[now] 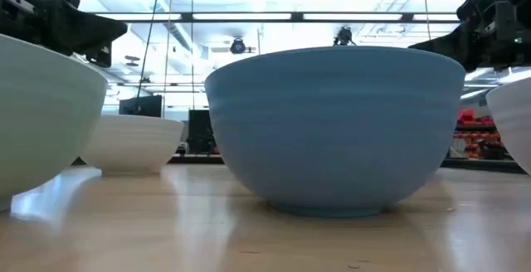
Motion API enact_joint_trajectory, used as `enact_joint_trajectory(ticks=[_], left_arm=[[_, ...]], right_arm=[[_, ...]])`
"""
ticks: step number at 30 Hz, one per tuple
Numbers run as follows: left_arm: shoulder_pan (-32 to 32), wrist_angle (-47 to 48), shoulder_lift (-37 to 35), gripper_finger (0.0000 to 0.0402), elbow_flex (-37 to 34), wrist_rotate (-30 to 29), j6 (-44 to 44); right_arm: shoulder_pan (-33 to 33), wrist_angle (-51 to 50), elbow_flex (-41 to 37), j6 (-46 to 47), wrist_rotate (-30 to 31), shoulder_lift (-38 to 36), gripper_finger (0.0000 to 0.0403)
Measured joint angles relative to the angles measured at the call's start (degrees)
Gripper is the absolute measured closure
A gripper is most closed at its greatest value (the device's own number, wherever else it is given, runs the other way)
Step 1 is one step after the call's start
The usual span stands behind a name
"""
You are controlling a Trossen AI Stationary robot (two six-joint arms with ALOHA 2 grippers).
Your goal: Nest bowls inside each other
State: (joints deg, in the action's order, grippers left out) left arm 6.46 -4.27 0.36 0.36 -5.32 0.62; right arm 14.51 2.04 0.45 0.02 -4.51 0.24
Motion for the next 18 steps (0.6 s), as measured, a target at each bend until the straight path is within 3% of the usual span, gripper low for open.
enact_joint_trajectory(ticks=[18], left_arm=[[0.0,0.0,0.0,0.0368,0.0,0.0,0.0]], right_arm=[[0.0,0.0,0.0,0.0,0.0,0.0,0.0341]])
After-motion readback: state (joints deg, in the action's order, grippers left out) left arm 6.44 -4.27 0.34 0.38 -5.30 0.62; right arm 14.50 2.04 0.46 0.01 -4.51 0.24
